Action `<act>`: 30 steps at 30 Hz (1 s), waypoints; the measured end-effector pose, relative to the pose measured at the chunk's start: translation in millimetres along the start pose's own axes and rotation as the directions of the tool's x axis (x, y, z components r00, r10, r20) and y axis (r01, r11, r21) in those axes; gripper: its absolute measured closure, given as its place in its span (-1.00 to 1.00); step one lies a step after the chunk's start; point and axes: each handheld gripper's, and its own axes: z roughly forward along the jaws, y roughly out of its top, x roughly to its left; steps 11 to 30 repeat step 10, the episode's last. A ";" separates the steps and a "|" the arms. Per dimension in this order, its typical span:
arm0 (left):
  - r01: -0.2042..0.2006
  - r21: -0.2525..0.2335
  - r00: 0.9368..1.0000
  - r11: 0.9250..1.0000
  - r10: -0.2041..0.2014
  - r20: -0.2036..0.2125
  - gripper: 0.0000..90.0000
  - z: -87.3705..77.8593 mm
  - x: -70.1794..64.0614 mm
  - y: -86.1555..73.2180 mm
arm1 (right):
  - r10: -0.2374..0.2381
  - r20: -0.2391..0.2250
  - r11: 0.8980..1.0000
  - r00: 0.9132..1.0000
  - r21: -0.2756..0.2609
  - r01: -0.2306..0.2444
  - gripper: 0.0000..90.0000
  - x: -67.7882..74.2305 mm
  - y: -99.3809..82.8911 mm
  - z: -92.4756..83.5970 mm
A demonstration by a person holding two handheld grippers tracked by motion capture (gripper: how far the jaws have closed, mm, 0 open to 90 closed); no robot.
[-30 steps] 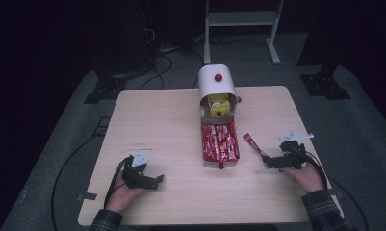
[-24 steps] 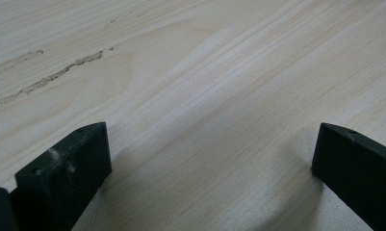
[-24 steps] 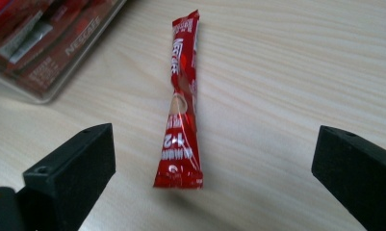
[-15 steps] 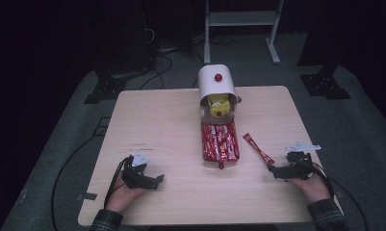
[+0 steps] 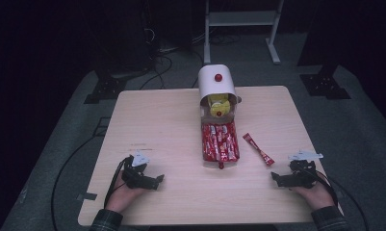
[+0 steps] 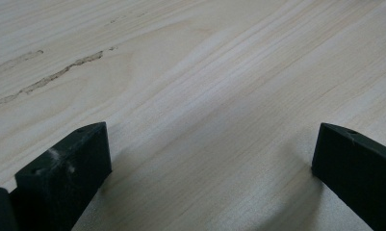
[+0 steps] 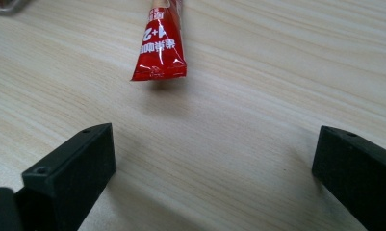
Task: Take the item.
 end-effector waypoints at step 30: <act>0.000 0.000 1.000 1.000 0.000 0.000 -1.00 0.0 0.0 0.0 | -0.016 -0.028 0.999 0.999 -0.048 0.014 -0.99 0.8 -4.0 1.9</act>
